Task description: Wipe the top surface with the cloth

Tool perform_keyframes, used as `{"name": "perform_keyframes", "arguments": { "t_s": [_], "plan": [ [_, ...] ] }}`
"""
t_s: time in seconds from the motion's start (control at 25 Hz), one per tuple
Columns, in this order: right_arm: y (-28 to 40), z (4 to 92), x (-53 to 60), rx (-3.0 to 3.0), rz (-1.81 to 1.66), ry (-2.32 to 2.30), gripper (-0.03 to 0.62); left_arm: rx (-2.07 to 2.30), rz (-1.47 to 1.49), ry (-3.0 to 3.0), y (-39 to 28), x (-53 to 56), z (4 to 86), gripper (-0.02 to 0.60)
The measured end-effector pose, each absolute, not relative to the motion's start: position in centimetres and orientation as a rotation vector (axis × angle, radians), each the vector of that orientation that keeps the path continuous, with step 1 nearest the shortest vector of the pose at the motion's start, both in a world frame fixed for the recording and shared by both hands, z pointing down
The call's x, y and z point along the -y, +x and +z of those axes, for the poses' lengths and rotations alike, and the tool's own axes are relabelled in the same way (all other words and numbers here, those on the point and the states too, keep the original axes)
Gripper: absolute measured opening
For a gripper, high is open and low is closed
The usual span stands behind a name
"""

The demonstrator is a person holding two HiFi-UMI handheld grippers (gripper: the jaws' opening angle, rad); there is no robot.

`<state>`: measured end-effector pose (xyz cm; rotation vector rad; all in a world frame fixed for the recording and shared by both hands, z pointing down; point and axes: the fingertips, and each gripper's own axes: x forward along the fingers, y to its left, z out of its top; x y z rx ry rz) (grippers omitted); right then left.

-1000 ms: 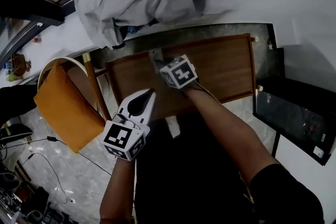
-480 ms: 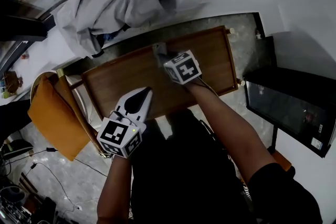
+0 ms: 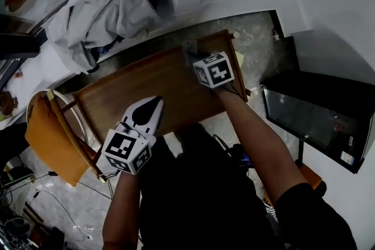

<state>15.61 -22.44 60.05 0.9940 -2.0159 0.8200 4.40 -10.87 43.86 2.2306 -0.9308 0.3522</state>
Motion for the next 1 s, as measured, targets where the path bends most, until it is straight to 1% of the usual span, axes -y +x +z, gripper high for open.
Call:
{"name": "perform_keyframes", "arguments": {
  "t_s": [0.2, 0.44, 0.76, 1.0],
  "plan": [
    [20.1, 59.8, 23.9, 1.962, 0.828, 1.078, 0.035, 0.908, 0.363, 2.241, 6.3, 11.3, 43.8, 0.012],
    [23.9, 59.5, 24.8, 1.91, 0.8, 1.171, 0.035, 0.886, 0.376, 2.259, 7.8, 11.3, 43.5, 0.012],
    [26.4, 59.3, 25.6, 1.805, 0.665, 1.238, 0.034, 0.897, 0.392, 2.255, 7.3, 11.1, 43.4, 0.012],
    [27.3, 59.1, 25.5, 1.75, 0.675, 1.261, 0.034, 0.903, 0.383, 2.257, 6.8, 10.9, 43.1, 0.012]
  ]
}}
